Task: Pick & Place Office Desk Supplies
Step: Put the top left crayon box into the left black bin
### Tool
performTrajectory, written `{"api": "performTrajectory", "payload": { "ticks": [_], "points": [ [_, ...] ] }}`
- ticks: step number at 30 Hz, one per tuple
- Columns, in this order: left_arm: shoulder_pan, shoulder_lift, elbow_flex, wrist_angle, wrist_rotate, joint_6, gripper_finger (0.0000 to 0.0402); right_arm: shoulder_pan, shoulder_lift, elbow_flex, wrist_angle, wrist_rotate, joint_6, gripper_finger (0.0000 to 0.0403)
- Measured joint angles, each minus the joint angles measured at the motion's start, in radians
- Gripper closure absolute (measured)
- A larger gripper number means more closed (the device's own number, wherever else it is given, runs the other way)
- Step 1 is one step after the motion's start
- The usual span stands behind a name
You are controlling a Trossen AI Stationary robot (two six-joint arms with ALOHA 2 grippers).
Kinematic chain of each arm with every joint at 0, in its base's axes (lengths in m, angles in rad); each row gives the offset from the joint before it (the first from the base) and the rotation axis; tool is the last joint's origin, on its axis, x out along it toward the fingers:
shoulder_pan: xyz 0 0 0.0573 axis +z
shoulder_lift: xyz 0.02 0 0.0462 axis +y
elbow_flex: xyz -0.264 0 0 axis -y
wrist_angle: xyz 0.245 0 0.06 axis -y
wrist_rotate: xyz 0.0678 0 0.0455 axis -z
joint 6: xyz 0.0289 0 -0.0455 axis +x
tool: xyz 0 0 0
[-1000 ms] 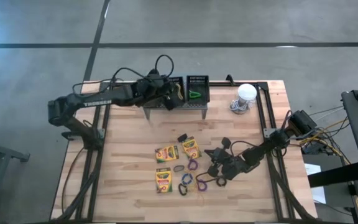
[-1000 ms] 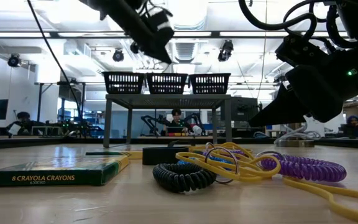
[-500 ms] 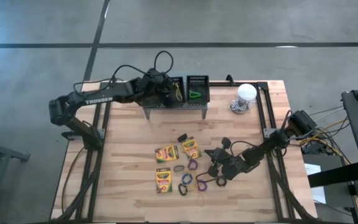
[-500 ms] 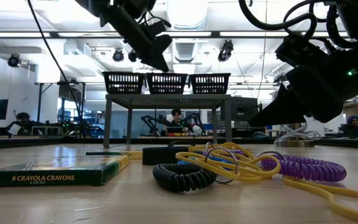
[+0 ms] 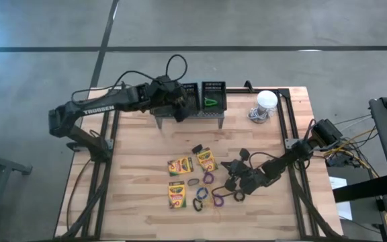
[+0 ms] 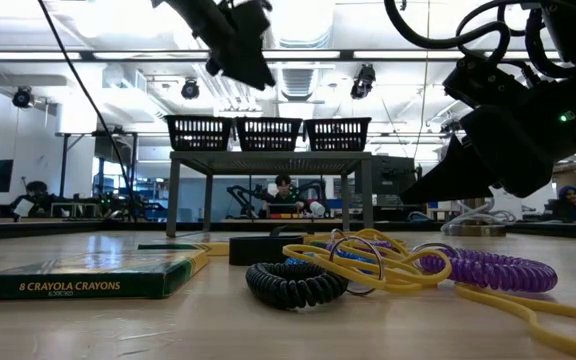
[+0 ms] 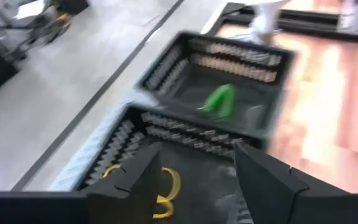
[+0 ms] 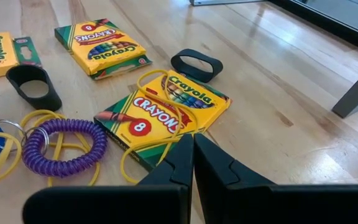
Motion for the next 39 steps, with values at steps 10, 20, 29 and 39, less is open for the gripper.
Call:
{"api": "performTrajectory", "payload": {
  "ticks": [10,20,29,39],
  "points": [
    [-0.216,-0.019,-0.102,0.064,0.026,0.047,0.0197,0.000,0.000,0.000,0.000,-0.002,-0.003,0.0394],
    [-0.614,0.002,-0.604,0.881,0.030,-0.042,0.0198,0.000,0.000,0.000,0.000,-0.005,0.000,0.0394],
    [-0.724,0.175,-0.634,1.032,0.022,-0.183,0.0198,-0.001,0.000,0.000,0.003,0.002,0.008,0.0394],
    [-0.760,0.335,-0.313,0.391,0.086,-0.116,0.0198,-0.001,0.000,-0.001,0.000,0.002,0.008,0.0394]
  ]
}}
